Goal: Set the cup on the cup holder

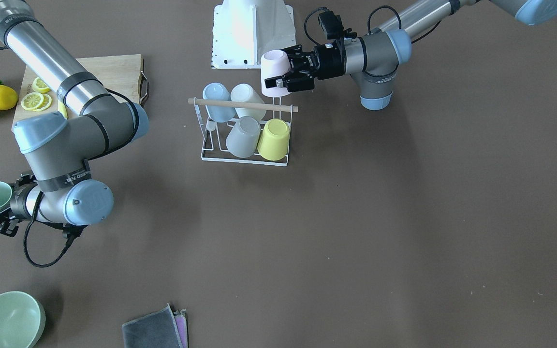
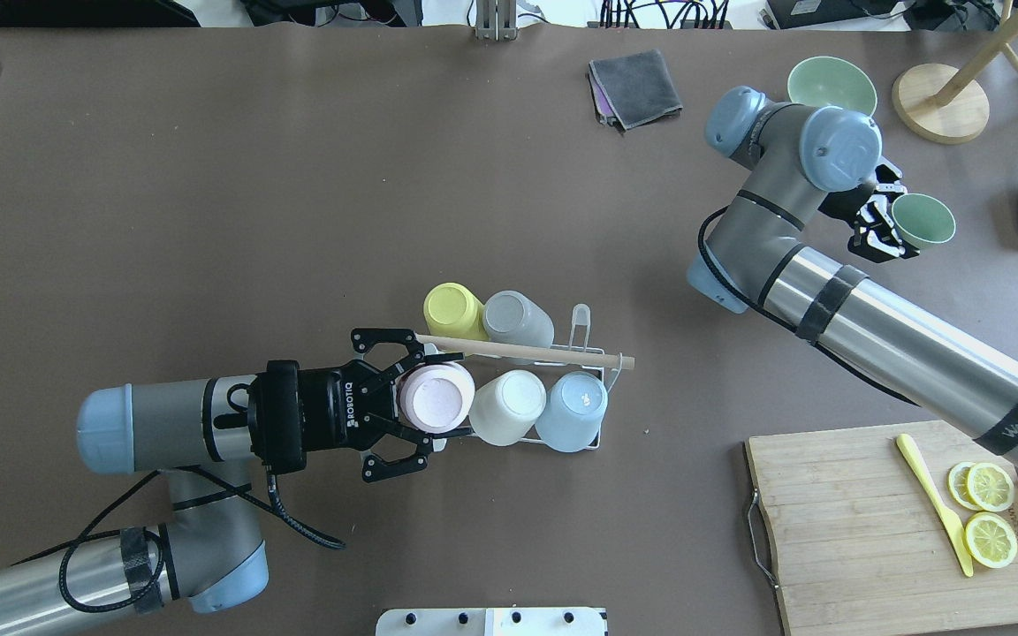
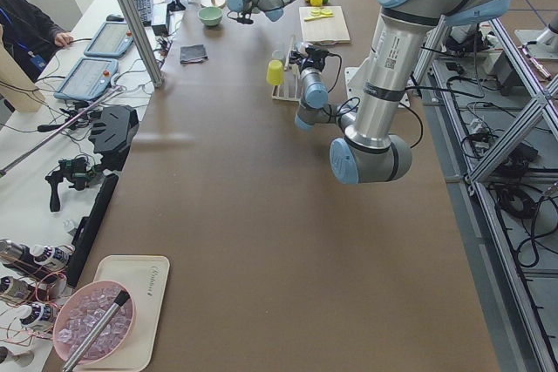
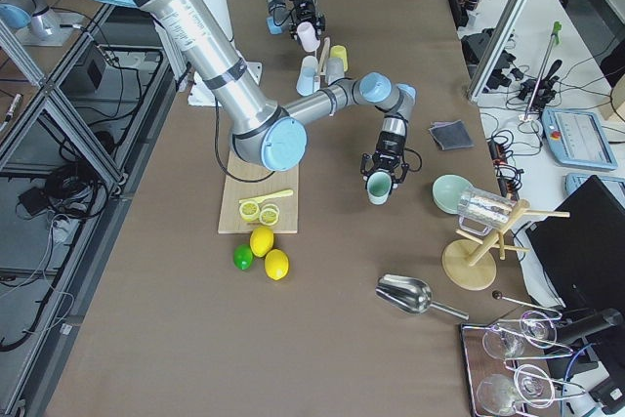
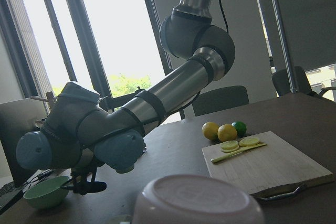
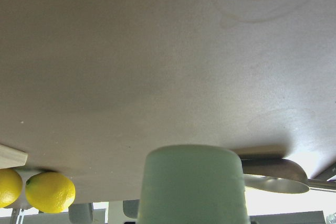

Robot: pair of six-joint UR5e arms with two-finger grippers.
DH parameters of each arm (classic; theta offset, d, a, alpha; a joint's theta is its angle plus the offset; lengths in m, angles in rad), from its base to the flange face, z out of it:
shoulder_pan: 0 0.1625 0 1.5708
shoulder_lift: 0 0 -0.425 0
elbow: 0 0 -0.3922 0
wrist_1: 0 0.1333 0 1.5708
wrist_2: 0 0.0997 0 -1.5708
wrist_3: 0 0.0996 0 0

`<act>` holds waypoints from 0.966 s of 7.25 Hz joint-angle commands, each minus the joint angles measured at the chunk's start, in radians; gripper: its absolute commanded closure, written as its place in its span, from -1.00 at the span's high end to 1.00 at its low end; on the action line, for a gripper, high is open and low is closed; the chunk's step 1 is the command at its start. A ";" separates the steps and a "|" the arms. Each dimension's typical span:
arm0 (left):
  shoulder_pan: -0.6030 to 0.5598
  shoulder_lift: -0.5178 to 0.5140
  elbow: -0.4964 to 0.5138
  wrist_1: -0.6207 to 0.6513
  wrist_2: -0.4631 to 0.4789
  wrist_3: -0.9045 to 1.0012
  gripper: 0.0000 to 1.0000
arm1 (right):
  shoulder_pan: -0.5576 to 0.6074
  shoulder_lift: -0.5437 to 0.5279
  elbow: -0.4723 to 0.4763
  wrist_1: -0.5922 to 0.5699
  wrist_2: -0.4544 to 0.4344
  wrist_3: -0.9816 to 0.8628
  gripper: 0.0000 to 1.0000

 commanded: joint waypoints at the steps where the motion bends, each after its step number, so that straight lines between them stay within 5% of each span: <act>1: 0.002 -0.004 0.018 -0.003 0.000 0.000 -0.06 | 0.045 -0.004 0.100 0.011 0.118 -0.013 -0.31; 3: 0.002 -0.004 0.026 -0.005 0.000 0.000 -0.06 | 0.067 0.001 0.124 0.115 0.184 -0.004 -0.34; 7: 0.002 -0.006 0.044 -0.002 0.000 0.003 -0.04 | 0.169 -0.019 0.215 0.340 0.494 0.063 -0.44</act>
